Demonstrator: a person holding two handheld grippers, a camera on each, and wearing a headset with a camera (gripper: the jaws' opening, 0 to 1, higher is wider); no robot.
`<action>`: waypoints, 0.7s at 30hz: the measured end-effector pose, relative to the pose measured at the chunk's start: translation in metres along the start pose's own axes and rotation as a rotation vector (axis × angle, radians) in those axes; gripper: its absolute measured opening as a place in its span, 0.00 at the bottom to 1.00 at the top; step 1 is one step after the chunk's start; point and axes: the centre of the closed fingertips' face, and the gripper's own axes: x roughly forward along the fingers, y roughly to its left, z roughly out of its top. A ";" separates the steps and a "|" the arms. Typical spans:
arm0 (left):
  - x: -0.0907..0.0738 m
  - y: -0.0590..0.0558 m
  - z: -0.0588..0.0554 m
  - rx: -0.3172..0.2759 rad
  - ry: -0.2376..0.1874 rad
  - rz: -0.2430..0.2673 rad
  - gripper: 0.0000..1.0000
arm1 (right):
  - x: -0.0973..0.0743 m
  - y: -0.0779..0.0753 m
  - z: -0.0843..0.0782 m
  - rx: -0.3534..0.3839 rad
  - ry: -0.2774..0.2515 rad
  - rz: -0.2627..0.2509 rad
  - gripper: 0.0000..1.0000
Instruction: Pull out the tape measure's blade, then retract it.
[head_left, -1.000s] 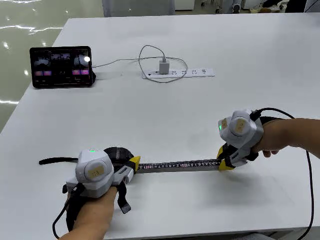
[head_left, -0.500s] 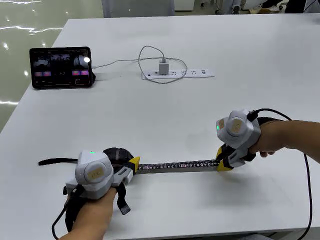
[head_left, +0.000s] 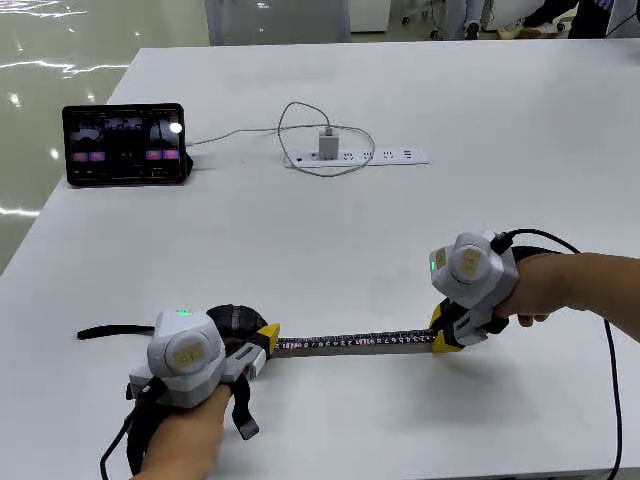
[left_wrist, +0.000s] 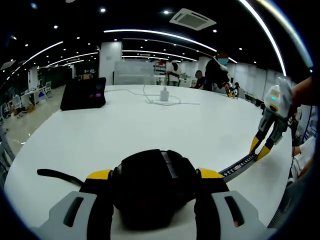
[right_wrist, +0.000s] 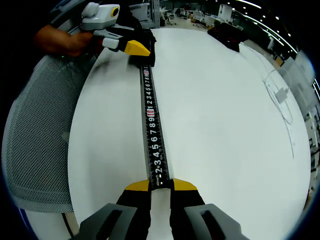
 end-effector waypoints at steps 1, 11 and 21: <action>0.000 0.000 0.000 0.000 0.000 0.000 0.61 | 0.000 0.000 0.000 0.000 0.002 0.000 0.10; 0.000 0.001 0.000 0.001 0.001 -0.002 0.62 | 0.001 0.000 0.002 0.004 0.007 0.000 0.10; 0.000 0.001 -0.001 0.002 0.001 -0.003 0.62 | 0.004 0.000 0.006 -0.001 0.018 0.002 0.10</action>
